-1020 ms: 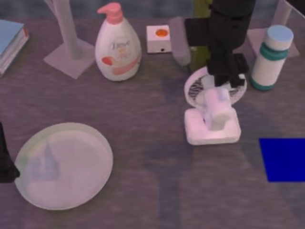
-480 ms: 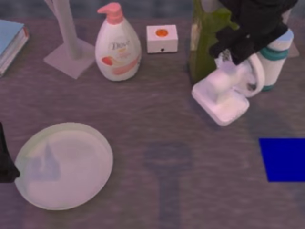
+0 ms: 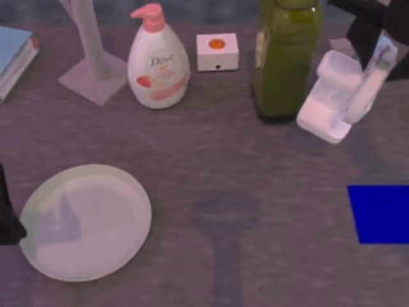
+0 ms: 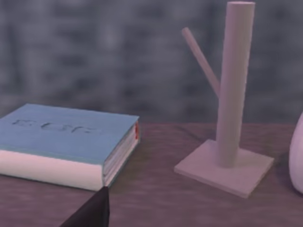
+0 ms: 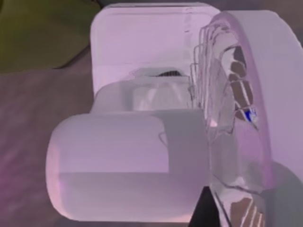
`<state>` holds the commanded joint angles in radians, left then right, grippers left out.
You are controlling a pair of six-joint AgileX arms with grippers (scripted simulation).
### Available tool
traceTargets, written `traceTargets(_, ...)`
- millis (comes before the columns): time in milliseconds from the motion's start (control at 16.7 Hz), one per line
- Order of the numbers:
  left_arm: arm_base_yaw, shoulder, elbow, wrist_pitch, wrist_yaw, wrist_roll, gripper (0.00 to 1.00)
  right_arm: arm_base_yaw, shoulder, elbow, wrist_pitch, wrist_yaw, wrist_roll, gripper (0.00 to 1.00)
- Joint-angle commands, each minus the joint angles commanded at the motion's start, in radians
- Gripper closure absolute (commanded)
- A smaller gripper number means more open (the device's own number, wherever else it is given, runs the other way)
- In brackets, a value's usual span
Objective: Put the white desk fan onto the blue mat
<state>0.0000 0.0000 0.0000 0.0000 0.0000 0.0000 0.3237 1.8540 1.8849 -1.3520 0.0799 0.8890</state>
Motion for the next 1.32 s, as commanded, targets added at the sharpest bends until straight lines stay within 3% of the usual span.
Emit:
traceTargets(300, 0.0, 0.0, 0.0, 0.0, 0.0, 0.0, 0.0, -0.063, -0.118, -0.209, -0.003, -0.034, 0.484, 1.0)
traceTargets(600, 0.0, 0.0, 0.0, 0.0, 0.0, 0.0, 0.0, -0.11, -0.194, -0.386, -0.032, -0.067, 0.807, 1.0)
traceTargets(780, 0.0, 0.0, 0.0, 0.0, 0.0, 0.0, 0.0, -0.122, -0.21, -0.434, -0.047, -0.077, 0.886, 1.0)
traceTargets(1320, 0.0, 0.0, 0.0, 0.0, 0.0, 0.0, 0.0, -0.122, -0.204, -0.492, 0.016, -0.078, 0.893, 1.0)
